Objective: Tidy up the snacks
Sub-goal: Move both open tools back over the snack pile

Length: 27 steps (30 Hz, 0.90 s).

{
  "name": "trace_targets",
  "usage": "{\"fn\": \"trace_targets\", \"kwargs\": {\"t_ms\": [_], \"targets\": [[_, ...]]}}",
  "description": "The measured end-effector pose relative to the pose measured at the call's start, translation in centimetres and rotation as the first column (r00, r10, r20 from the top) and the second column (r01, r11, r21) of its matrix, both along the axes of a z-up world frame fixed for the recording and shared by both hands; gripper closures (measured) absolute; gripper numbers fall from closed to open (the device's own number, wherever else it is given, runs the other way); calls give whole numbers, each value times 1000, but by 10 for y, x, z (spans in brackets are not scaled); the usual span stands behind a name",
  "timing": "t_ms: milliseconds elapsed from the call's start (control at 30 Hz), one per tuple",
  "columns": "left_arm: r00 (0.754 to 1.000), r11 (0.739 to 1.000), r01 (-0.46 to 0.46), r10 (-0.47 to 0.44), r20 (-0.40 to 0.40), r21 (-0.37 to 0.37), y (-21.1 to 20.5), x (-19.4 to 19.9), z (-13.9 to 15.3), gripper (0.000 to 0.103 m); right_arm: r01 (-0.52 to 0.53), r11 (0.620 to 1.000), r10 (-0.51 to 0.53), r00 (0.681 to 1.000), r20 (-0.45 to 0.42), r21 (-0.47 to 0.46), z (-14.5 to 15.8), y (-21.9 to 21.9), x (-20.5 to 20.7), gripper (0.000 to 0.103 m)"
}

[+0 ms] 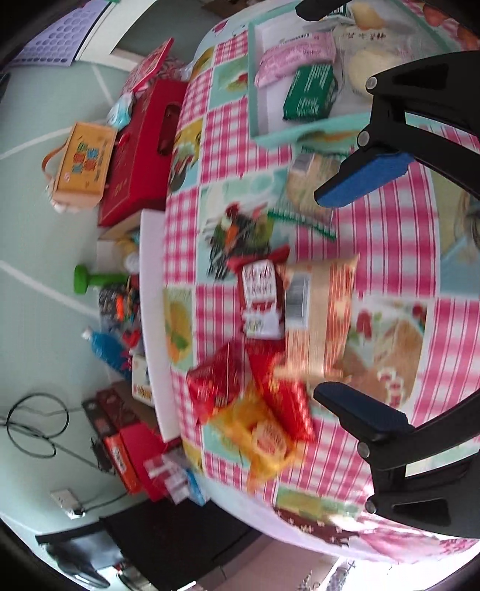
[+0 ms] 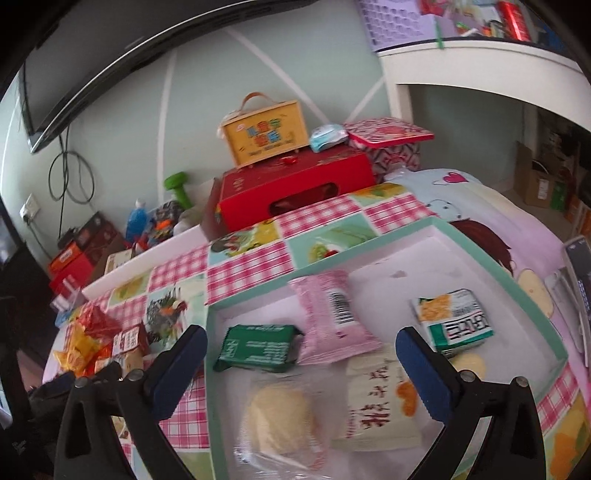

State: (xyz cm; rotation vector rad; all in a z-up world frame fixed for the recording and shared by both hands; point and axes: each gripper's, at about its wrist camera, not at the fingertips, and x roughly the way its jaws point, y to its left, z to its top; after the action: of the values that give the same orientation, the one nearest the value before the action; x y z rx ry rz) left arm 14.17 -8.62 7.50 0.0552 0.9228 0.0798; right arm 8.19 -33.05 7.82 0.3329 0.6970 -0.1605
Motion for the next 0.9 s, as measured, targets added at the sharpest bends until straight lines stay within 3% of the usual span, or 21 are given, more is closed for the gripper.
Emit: {"fn": "trace_targets", "kwargs": {"t_ms": [300,633,900], "targets": [[997,997,-76,75,32,15,40,-10,10,8,-112,994,112,993,-25,4,-3,43,11,0],[984,984,-177,178,31,-8,86,-14,10,8,-232,970,231,973,-29,-78,-8,100,19,0],[980,974,-199,200,-3,-106,107,-11,0,8,-341,935,337,940,-54,-101,-20,144,25,3]]}}
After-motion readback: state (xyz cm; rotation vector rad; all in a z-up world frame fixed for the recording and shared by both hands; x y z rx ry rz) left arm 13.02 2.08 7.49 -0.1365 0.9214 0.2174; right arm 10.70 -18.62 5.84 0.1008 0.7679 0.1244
